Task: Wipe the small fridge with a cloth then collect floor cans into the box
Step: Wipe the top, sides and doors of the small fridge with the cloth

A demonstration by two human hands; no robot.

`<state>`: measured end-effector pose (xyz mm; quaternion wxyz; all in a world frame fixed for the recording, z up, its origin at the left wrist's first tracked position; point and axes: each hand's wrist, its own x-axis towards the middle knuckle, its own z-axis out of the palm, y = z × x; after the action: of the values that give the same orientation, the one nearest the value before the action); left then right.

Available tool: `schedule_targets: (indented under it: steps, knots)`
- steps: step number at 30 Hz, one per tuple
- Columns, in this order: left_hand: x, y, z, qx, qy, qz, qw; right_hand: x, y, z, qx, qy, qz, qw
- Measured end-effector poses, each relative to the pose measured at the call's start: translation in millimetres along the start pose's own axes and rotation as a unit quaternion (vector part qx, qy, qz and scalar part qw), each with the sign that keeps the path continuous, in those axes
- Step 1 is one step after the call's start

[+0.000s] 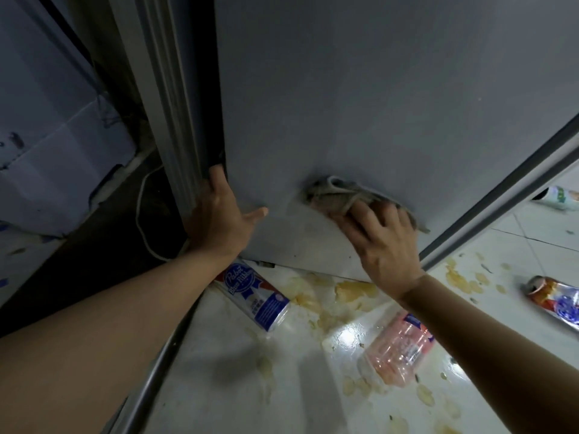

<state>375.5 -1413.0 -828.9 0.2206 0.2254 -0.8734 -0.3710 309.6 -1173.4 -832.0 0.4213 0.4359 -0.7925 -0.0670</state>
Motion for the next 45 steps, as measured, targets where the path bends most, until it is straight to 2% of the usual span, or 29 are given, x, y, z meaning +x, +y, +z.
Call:
schedule_targets:
  steps: [2,5,8,10,13,16,20,24,26,28,31,36,39,45]
  knots:
    - [1,0,4,-0.002,0.006,-0.012,1.0,-19,-13,13,-0.013,-0.055,-0.038,0.998]
    - [1,0,5,-0.014,-0.002,-0.019,1.0,-45,-28,23,-0.011,-0.2,-0.128,0.971]
    - [1,2,4,-0.014,0.001,-0.025,1.0,-44,-26,16,0.001,-0.251,-0.135,0.959]
    - [1,5,4,-0.01,0.005,-0.029,1.0,-36,-12,3,0.01,-0.206,-0.121,0.971]
    - [1,8,4,-0.001,0.008,-0.038,0.999,-22,25,-22,-0.002,-0.08,-0.047,0.996]
    - [1,8,5,0.008,0.014,-0.039,0.999,-25,45,-31,-0.02,-0.022,0.01,0.999]
    - [0,6,6,-0.004,0.017,-0.031,0.999,-51,25,-7,-0.026,-0.056,0.012,0.998]
    - [-1,6,6,-0.028,0.015,-0.03,0.999,-87,15,6,0.01,-0.202,-0.092,0.975]
    - [-2,6,6,-0.033,0.018,-0.039,0.999,-93,18,1,0.034,-0.233,-0.097,0.967]
    - [-5,3,8,-0.026,0.012,-0.053,0.998,-89,29,-7,0.041,-0.205,-0.066,0.976]
    - [-9,-4,13,-0.004,-0.007,-0.07,0.998,-70,59,-26,0.011,-0.114,-0.004,0.993]
    - [-10,-4,20,-0.006,-0.005,-0.083,0.996,-64,72,-32,-0.034,-0.016,0.08,0.996]
    - [-9,-5,21,-0.009,0.005,-0.075,0.997,-79,61,-15,-0.035,-0.025,0.099,0.994]
    - [-12,-11,23,0.01,0.009,-0.069,0.997,-118,40,12,-0.005,-0.107,0.024,0.994]
